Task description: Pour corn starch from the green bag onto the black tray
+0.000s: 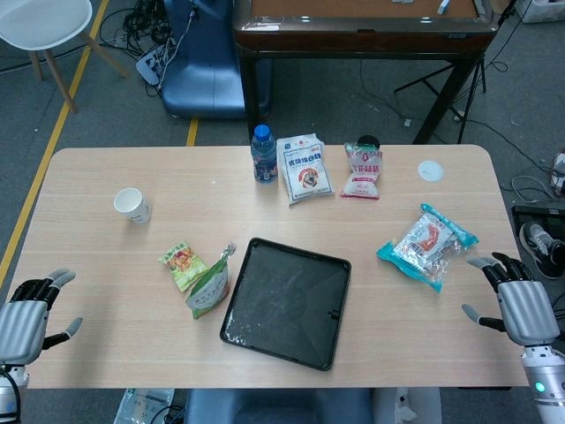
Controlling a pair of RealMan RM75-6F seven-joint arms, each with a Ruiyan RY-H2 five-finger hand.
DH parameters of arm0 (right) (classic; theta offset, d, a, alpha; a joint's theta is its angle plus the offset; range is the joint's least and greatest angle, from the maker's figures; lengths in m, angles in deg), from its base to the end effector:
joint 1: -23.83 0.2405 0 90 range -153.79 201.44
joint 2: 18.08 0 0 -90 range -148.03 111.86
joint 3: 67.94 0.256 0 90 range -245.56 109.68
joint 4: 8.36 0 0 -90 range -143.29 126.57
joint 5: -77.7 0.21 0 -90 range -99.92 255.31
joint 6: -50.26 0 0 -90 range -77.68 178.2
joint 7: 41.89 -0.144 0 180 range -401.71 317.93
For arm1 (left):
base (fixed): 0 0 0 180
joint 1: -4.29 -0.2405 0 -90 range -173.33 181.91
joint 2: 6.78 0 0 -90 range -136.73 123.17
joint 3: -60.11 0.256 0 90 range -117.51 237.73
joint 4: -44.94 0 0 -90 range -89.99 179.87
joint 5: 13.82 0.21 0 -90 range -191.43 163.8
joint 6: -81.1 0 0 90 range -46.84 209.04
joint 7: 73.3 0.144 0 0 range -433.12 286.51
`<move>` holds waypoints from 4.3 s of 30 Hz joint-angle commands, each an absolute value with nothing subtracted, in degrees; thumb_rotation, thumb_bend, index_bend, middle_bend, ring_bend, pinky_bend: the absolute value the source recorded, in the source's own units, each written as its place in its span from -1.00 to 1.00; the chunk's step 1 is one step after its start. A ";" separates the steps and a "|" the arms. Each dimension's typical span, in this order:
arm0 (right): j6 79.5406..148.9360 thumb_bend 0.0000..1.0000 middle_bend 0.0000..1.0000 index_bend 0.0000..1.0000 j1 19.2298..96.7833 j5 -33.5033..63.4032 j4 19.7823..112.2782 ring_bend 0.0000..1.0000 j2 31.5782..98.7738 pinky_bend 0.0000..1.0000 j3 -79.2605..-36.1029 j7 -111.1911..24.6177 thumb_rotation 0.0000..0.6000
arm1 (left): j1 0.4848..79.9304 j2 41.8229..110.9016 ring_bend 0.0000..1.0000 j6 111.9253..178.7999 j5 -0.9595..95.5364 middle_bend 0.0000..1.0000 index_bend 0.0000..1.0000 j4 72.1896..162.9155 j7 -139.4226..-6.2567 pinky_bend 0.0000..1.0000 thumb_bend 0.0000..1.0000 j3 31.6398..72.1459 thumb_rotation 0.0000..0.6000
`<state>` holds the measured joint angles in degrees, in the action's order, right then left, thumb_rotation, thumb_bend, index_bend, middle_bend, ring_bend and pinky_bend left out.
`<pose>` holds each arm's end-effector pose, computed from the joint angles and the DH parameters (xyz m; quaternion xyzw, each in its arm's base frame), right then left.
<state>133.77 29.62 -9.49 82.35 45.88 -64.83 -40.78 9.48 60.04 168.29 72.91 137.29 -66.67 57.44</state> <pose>-0.3123 -0.1874 0.1586 0.6164 -0.3695 0.3766 0.5846 -0.3023 0.1816 0.1477 -0.6055 -0.3533 -0.3827 0.6018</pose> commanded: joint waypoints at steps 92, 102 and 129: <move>136.09 -0.81 -0.42 -0.51 26.99 -4.23 86.91 -0.69 38.45 -0.64 -62.28 -42.73 1.00 | 31.95 92.72 -0.50 141.74 50.14 -0.71 -0.89 125.42 -66.64 -0.41 -0.73 50.83 0.81; 136.04 -0.81 -0.41 -0.49 26.74 -4.08 86.81 -0.69 38.32 -0.64 -62.24 -43.17 1.00 | 31.53 94.59 -0.34 144.22 52.20 -0.51 -0.59 123.11 -65.75 -0.17 -0.73 51.53 1.00; 136.14 -0.81 -0.38 -0.44 26.98 -4.29 87.36 -0.69 38.26 -0.64 -61.60 -43.01 1.00 | 33.74 92.15 0.22 147.04 67.34 0.19 0.07 112.21 -86.90 0.54 -0.72 51.81 1.00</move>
<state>136.15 26.97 -4.28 87.36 38.25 -61.60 -43.01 32.76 94.42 147.50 65.31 112.17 -85.06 51.02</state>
